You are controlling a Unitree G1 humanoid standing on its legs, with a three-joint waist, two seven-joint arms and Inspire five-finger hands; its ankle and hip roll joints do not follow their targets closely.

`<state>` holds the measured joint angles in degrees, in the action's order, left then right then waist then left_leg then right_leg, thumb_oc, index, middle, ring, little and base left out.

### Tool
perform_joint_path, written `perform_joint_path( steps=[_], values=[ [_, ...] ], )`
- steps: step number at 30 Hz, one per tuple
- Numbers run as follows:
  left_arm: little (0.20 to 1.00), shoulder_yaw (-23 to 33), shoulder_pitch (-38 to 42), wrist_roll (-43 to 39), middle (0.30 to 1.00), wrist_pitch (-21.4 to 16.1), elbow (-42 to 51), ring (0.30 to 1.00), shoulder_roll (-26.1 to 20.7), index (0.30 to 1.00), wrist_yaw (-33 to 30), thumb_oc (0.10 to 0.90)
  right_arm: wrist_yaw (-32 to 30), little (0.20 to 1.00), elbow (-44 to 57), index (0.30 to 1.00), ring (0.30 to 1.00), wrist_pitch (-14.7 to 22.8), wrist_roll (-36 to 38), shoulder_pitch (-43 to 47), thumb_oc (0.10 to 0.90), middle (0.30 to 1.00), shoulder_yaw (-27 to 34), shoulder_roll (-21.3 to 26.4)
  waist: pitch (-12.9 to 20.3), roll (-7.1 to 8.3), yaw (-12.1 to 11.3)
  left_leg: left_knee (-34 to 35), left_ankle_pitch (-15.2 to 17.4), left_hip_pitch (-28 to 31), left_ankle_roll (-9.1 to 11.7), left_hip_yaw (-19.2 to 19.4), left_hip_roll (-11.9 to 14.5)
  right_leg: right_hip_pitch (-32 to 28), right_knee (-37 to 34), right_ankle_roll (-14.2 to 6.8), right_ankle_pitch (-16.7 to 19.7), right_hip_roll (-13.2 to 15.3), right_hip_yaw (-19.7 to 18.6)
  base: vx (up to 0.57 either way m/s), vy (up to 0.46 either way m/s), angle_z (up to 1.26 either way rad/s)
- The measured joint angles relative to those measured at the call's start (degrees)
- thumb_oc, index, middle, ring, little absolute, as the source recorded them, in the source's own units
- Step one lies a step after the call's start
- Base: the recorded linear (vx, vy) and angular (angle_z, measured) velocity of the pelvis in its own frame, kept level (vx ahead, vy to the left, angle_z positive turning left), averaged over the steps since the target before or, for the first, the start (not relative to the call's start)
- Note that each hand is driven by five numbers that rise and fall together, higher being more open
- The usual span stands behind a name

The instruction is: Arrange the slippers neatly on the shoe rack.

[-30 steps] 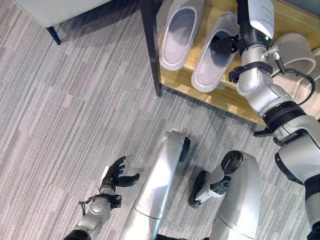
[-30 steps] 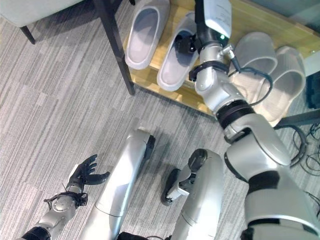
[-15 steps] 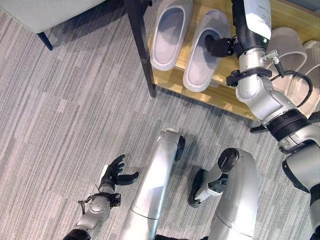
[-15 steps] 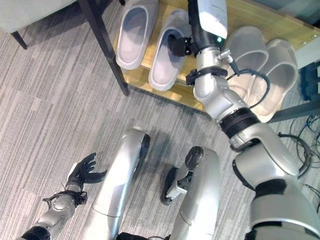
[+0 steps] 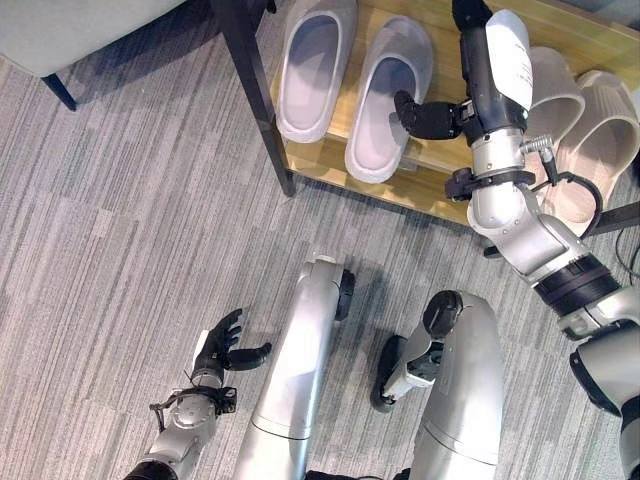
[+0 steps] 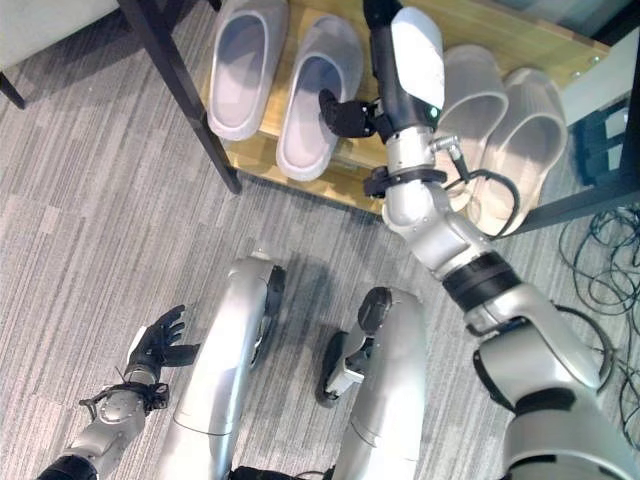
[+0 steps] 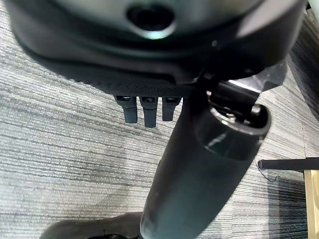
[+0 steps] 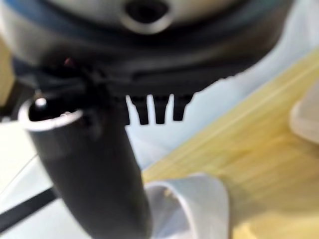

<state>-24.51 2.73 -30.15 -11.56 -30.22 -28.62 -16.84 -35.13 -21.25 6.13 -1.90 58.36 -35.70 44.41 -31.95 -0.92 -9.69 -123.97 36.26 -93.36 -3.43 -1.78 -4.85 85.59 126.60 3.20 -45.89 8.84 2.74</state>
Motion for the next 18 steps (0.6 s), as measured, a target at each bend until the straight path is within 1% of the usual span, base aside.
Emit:
perform_joint_path(
  steps=[3,4,6,11,14,18],
  values=[
    [0.9,0.3,-0.08,0.09,0.9,0.0,0.09,0.9,-0.03,0.9,-0.06,0.8,0.52,0.9,1.83,0.9,0.9,0.04,1.07,-2.53,0.8,0.9,1.72,0.04,-0.01,0.58,0.43,-0.22,0.24,0.01,0.13,0.12,0.25,0.31,0.29,0.0,0.0,-0.25,-0.21,0.0,0.01,-0.04],
    [0.9,0.57,-0.4,0.45,0.9,0.0,0.2,0.9,-0.03,0.9,-0.07,0.8,0.73,0.9,3.35,0.9,0.9,0.25,1.43,-3.96,0.8,0.9,2.42,0.04,-0.02,0.99,0.62,-0.42,0.51,0.01,0.14,0.24,0.7,0.61,0.46,0.0,0.0,-0.66,-0.39,-0.01,0.013,-0.12],
    [0.9,0.58,-0.68,0.91,0.9,0.05,0.34,0.9,0.03,0.9,-0.1,0.8,1.39,0.9,4.69,0.9,0.9,1.01,2.57,-5.42,0.8,0.9,2.59,0.03,-0.05,1.42,1.44,-0.76,0.8,0.01,-0.15,0.82,1.07,1.02,0.88,0.0,0.01,-0.75,-0.88,-0.01,0.027,-0.1],
    [0.9,0.89,-0.63,1.01,0.9,0.05,2.27,0.9,0.02,0.9,-0.12,0.8,3.26,0.9,5.0,0.9,0.9,1.07,5.5,-8.94,0.8,0.9,2.96,-0.05,-0.08,1.48,1.83,-1.27,1.13,0.02,-0.43,1.2,1.58,1.31,1.33,0.0,0.0,-0.86,-1.17,-0.01,0.029,-0.04],
    [0.9,0.88,-0.84,1.01,0.9,0.07,2.24,0.9,0.02,0.9,-0.12,0.8,3.85,0.9,7.12,0.9,0.9,1.11,6.56,-10.66,0.8,0.9,2.95,-0.14,-0.08,1.48,1.97,-1.64,1.36,0.04,-0.38,1.19,2.02,1.4,1.42,-0.03,0.02,-1.3,-1.18,-0.01,0.025,-0.08],
    [0.9,0.88,-0.83,1.04,0.9,0.09,2.25,0.9,0.02,0.9,-0.13,0.8,4.22,0.9,9.16,0.9,0.9,1.3,7.54,-11.04,0.8,0.9,2.96,-0.53,-0.08,1.47,1.98,-1.78,1.55,0.21,-0.29,1.21,2.13,1.33,1.41,-0.05,0.03,-1.54,-1.22,-0.01,0.015,-0.03]
  ],
)
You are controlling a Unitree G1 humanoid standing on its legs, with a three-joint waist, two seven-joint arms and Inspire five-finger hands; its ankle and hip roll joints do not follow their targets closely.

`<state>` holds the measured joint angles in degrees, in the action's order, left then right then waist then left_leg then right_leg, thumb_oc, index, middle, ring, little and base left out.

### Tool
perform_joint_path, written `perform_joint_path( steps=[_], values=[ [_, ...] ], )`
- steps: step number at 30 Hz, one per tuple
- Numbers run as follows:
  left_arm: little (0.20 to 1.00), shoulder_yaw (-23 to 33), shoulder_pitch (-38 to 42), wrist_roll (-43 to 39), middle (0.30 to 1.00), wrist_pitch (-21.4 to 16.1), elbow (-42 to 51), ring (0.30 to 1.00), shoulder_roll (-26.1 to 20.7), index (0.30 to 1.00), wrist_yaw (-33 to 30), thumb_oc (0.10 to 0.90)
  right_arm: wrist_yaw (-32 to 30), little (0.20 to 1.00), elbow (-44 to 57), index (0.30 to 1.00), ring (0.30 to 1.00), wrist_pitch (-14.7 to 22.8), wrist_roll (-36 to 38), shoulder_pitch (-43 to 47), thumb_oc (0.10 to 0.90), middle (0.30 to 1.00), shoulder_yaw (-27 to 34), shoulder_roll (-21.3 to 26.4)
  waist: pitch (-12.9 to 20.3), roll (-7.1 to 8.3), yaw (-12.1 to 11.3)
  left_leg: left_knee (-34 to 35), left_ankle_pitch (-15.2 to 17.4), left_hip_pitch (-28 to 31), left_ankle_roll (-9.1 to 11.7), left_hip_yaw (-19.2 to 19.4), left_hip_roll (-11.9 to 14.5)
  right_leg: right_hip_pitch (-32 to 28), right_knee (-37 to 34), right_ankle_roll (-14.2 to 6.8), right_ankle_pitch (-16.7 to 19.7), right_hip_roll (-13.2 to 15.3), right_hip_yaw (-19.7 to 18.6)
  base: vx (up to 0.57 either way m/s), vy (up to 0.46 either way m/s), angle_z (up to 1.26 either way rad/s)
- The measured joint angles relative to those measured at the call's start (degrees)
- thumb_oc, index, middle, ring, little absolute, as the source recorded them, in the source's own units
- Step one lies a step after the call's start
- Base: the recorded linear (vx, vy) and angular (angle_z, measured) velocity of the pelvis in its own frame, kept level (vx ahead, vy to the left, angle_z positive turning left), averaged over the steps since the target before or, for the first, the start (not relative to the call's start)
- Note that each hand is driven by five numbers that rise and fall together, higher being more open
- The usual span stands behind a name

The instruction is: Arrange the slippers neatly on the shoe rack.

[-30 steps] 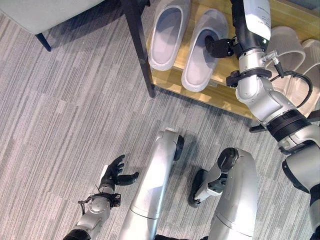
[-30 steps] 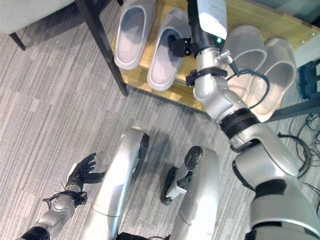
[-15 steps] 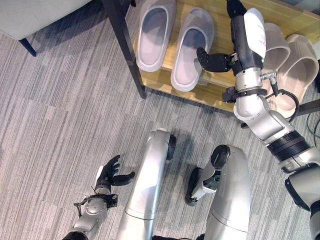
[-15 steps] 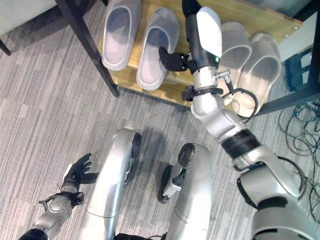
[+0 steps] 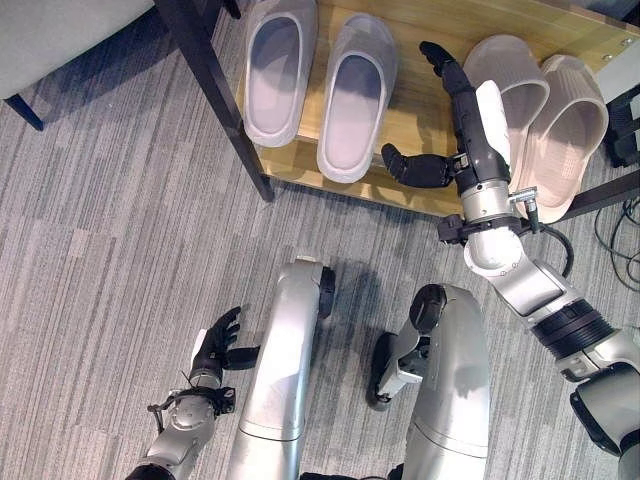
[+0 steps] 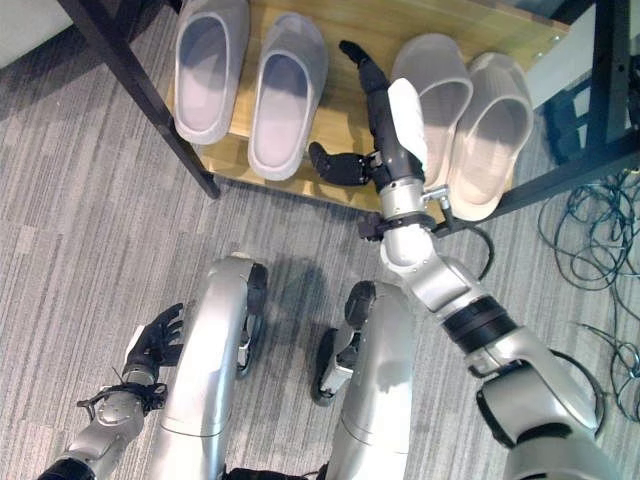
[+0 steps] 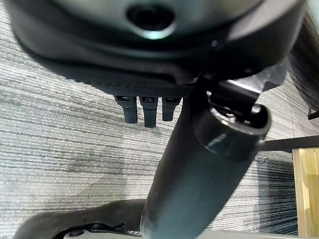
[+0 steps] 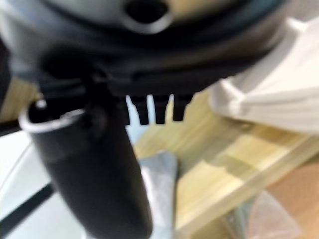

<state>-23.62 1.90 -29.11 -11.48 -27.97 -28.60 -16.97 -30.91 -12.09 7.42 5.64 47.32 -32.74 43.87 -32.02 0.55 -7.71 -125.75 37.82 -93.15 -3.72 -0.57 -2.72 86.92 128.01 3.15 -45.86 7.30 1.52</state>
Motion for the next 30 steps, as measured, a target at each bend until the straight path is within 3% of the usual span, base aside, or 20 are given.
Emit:
perform_joint_path(
  steps=[9,18,30],
  values=[
    [0.9,-0.05,-0.35,0.04,0.9,0.04,-0.01,0.9,0.0,0.9,-0.11,0.8,1.06,0.9,1.48,0.9,0.9,0.19,0.06,-0.07,0.8,0.9,-0.06,-0.45,0.0,-0.01,-0.38,-0.01,0.02,0.26,0.0,0.0,0.19,-0.24,-0.01,0.0,0.0,-0.05,0.0,0.0,0.0,0.0],
    [0.9,-0.17,-0.77,0.04,0.9,0.05,0.38,0.9,0.0,0.9,-0.45,0.8,1.98,0.9,-0.23,0.9,0.9,-0.31,0.41,-2.87,0.8,0.9,-0.16,-7.77,0.01,-0.03,-0.9,-0.13,0.11,0.46,0.01,0.01,0.36,-0.39,-0.04,0.01,0.01,-0.15,0.0,0.0,0.0,0.0],
    [0.9,-0.59,-1.25,0.0,0.9,0.0,1.12,0.9,0.01,0.9,-1.27,0.8,1.27,0.9,-5.93,0.9,0.9,-0.75,0.58,-0.13,0.8,0.9,0.0,-11.27,0.06,-0.88,-2.88,-0.57,0.52,0.86,0.29,-0.46,0.55,-0.95,-0.05,0.02,0.0,-0.21,0.36,0.0,0.0,0.0]
  ],
)
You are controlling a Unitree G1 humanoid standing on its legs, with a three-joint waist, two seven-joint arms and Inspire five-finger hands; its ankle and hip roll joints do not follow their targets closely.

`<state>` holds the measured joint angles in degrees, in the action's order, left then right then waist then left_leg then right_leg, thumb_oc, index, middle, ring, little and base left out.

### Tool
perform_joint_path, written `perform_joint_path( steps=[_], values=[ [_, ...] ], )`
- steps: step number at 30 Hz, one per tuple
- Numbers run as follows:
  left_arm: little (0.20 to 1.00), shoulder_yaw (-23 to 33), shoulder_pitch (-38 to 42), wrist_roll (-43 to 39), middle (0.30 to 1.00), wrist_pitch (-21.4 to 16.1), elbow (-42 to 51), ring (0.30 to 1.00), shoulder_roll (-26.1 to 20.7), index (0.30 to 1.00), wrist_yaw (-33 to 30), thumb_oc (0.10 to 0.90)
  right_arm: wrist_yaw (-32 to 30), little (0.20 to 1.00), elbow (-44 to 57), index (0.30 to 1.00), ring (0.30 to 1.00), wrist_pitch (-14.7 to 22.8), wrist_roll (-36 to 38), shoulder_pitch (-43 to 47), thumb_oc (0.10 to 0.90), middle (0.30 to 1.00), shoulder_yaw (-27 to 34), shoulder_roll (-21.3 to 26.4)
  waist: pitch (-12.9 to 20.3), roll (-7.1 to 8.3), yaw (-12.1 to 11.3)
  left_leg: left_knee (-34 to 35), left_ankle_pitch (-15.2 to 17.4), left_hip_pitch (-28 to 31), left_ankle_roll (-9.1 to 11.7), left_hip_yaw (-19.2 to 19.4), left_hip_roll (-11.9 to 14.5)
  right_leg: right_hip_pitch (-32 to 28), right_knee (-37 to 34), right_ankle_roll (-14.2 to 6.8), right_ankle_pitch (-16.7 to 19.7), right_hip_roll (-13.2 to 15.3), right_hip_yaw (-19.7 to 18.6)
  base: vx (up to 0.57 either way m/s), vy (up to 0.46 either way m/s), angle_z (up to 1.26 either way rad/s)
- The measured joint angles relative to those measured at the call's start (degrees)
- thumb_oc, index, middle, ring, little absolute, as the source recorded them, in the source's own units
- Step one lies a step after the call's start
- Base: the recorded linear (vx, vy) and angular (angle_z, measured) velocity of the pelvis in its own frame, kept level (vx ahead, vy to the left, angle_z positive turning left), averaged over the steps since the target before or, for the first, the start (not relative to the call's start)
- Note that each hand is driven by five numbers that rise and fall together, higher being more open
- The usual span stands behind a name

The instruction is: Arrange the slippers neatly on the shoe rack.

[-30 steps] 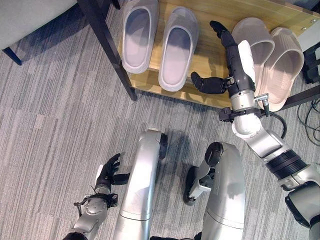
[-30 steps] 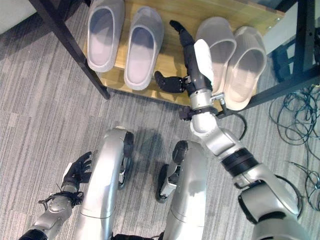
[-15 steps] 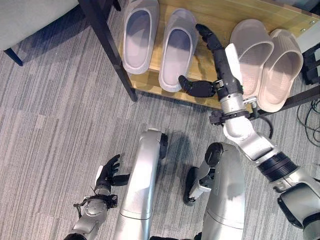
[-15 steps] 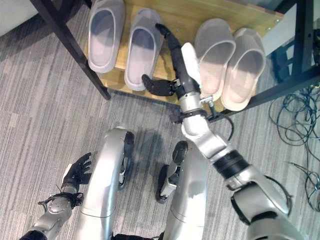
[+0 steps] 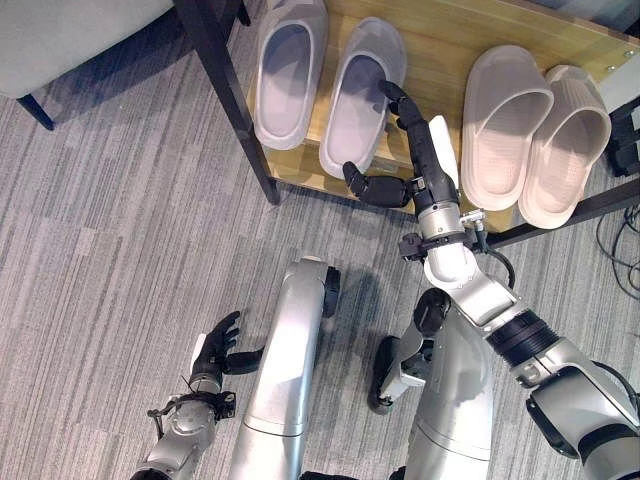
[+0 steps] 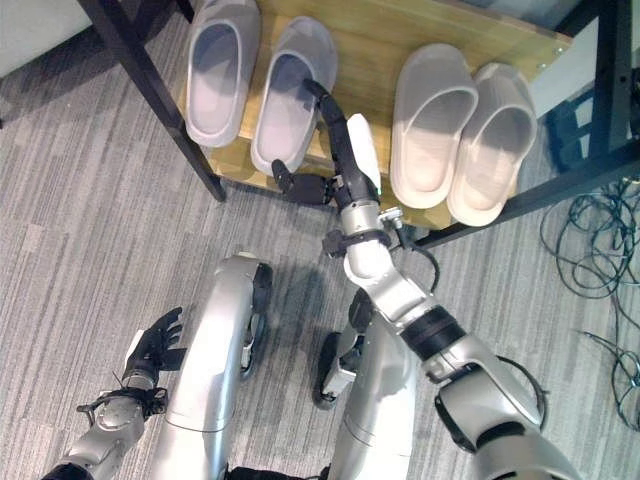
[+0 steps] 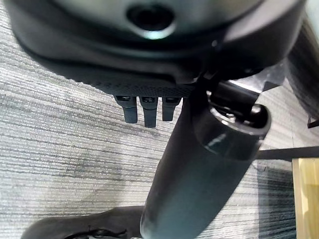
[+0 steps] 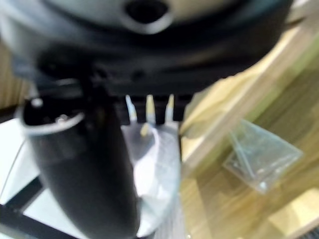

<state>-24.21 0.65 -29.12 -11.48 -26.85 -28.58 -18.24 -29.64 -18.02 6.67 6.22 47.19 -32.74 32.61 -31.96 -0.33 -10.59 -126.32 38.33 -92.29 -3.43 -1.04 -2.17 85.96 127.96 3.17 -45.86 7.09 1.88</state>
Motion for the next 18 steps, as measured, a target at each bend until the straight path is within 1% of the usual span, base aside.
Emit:
perform_joint_path(
  steps=[3,8,10,13,18],
  values=[
    [0.9,-0.33,-0.16,-0.01,0.9,0.0,0.32,0.9,0.01,0.9,0.02,0.8,-0.41,0.9,-3.81,0.9,0.9,0.07,-0.02,2.89,0.8,0.9,-0.14,-0.08,0.02,-0.27,-1.2,0.04,0.02,-0.01,0.04,-0.14,-0.16,-0.1,-0.03,0.05,-0.02,0.06,0.1,0.0,0.0,0.0],
    [0.9,-0.57,-0.4,-0.03,0.9,-0.01,0.44,0.9,0.01,0.9,0.07,0.8,-0.6,0.9,-6.45,0.9,0.9,0.21,0.26,5.74,0.8,0.9,-0.6,-0.03,0.01,-0.75,-2.07,0.03,0.03,-0.05,0.15,-0.69,-0.9,-0.53,-0.18,0.13,-0.07,0.23,0.56,0.0,-0.003,0.01],
    [0.9,-0.63,-0.23,-0.04,0.9,-0.02,0.47,0.9,0.01,0.9,0.13,0.8,-0.65,0.9,-7.18,0.9,0.9,0.45,1.13,6.0,0.8,0.9,-0.71,-0.04,0.0,-1.36,-2.56,0.02,-0.04,-0.07,0.51,-1.36,-1.25,-0.93,-0.39,0.16,-0.08,0.31,1.28,0.0,-0.008,0.02],
    [0.9,-0.91,-0.36,-0.04,0.9,-0.02,0.4,0.9,-0.06,0.9,0.16,0.8,-0.64,0.9,-8.7,0.9,0.9,1.34,1.99,6.82,0.8,0.9,-1.26,0.08,0.06,-1.77,-2.62,0.05,-0.16,-0.08,0.81,-1.78,-1.71,-1.17,-0.45,0.18,-0.09,0.48,1.7,0.01,-0.017,0.04],
    [0.9,-2.79,-0.19,-0.04,0.9,-0.02,0.32,0.9,-0.13,0.9,0.6,0.8,-0.68,0.9,-10.65,0.9,0.9,2.43,3.87,8.57,0.8,0.9,-3.09,0.23,0.07,-1.9,-2.45,0.58,-0.55,-0.22,1.64,-2.65,-2.04,-1.25,-0.91,0.39,-0.1,0.78,2.52,0.0,0.0,0.0]
  ],
)
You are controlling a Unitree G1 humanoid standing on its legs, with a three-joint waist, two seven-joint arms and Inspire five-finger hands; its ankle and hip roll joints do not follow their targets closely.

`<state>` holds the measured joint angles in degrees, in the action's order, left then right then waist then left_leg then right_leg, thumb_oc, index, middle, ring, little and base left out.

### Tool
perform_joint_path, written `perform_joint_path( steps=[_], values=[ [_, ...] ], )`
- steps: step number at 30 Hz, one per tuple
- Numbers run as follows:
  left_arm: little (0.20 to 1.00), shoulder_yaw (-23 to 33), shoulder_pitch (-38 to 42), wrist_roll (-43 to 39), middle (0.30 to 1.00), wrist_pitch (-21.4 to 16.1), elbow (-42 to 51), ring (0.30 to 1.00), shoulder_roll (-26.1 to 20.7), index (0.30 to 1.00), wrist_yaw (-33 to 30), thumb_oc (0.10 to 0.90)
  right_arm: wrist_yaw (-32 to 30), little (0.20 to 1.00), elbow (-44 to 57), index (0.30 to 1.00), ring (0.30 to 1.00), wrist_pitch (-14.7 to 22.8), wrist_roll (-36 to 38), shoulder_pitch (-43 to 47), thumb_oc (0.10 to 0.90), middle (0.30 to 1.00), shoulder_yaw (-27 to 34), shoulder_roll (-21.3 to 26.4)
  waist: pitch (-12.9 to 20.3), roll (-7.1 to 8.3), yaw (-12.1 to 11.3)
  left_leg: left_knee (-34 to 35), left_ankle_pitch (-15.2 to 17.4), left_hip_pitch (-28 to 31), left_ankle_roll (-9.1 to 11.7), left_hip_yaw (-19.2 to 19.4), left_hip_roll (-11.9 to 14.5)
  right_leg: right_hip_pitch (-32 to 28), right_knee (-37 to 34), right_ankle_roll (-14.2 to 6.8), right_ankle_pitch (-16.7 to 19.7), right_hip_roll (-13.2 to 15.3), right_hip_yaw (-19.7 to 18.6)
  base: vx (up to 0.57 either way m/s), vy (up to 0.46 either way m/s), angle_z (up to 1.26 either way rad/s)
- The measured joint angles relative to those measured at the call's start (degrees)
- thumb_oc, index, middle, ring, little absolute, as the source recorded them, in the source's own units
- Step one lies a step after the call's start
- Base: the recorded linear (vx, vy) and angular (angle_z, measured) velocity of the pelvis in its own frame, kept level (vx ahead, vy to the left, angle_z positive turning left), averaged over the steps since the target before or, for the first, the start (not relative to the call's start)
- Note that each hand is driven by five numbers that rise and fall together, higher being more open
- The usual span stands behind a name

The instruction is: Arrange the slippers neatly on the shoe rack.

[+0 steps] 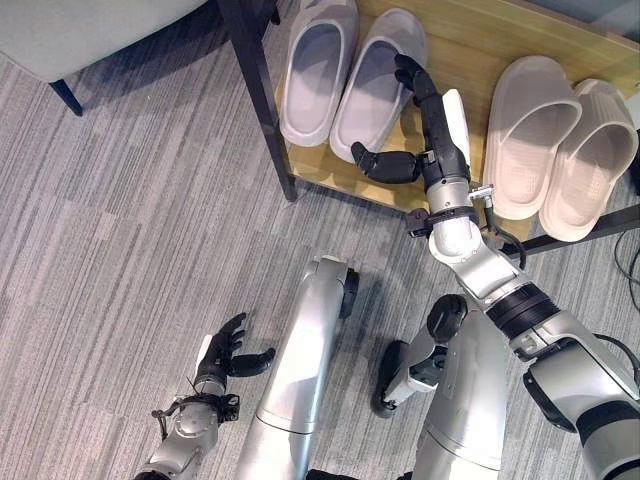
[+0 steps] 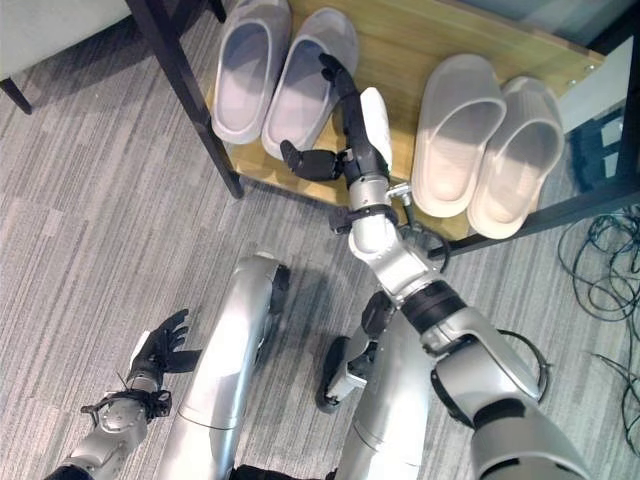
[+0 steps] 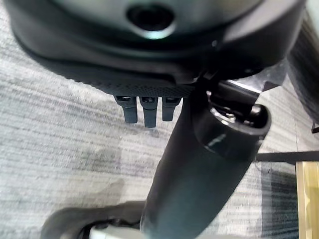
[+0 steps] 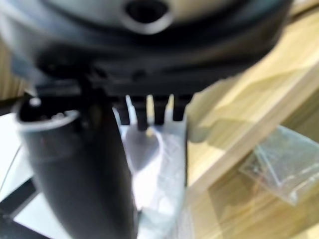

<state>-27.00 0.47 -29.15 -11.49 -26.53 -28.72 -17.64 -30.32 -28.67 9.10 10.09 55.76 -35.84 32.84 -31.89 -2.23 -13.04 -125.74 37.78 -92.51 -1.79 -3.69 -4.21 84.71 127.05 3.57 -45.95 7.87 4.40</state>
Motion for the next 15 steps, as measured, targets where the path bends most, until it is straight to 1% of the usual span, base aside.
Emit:
perform_joint_path(
  steps=[4,8,10,13,14,15],
  values=[
    [0.9,0.15,0.01,-0.01,0.9,0.0,-0.02,0.9,0.0,0.9,0.46,0.8,0.0,0.9,0.14,0.9,0.9,0.27,0.0,0.02,0.8,0.9,-0.01,0.02,0.03,-0.3,0.28,0.23,-0.05,-0.01,0.13,0.01,-0.17,0.05,-0.08,0.22,-0.06,0.17,0.01,0.0,0.0,0.01],
    [0.9,0.26,0.07,0.02,0.9,0.0,0.02,0.9,0.01,0.9,0.52,0.8,-0.03,0.9,1.94,0.9,0.9,-0.64,-0.82,-0.05,0.8,0.9,0.08,0.57,0.03,-0.31,1.36,0.3,0.0,-0.3,0.17,0.11,-0.1,0.38,-0.08,0.25,-0.08,0.22,-0.07,0.0,0.0,0.0],
    [0.9,0.3,0.13,0.03,0.9,0.0,0.15,0.9,0.03,0.9,0.54,0.8,-0.03,0.9,3.57,0.9,0.9,-0.96,-1.2,-0.32,0.8,0.9,0.16,1.74,0.03,-0.31,1.33,0.3,0.03,-0.63,0.1,0.24,0.09,0.79,-0.06,0.24,-0.07,0.2,-0.15,0.0,0.0,0.0],
    [0.9,0.43,0.17,0.04,0.9,0.03,0.24,0.9,0.09,0.9,0.56,0.8,0.03,0.9,7.57,0.9,0.9,-1.78,-2.33,-1.83,0.8,0.9,0.48,5.06,0.02,-0.25,1.41,0.3,0.18,-0.84,-0.04,0.5,0.25,1.13,0.01,0.11,-0.1,0.23,-0.31,0.0,0.0,0.0],
    [0.9,0.63,0.09,0.06,0.9,0.04,0.3,0.9,0.11,0.9,0.57,0.8,0.08,0.9,10.62,0.9,0.9,-1.91,-2.83,-3.53,0.8,0.9,0.87,7.1,0.02,-0.25,1.4,0.29,0.29,-0.86,-0.02,0.72,0.26,1.2,0.02,0.06,-0.13,0.22,-0.46,0.0,0.0,0.0],
    [0.9,0.86,0.0,0.05,0.9,0.05,0.37,0.9,0.2,0.9,0.6,0.8,0.08,0.9,11.44,0.9,0.9,-1.96,-2.92,-4.07,0.8,0.9,1.08,7.64,0.01,-0.23,1.53,0.29,0.3,-0.84,-0.05,0.75,0.27,1.25,0.02,0.06,-0.13,0.21,-0.5,0.02,0.003,-0.04]
  ],
)
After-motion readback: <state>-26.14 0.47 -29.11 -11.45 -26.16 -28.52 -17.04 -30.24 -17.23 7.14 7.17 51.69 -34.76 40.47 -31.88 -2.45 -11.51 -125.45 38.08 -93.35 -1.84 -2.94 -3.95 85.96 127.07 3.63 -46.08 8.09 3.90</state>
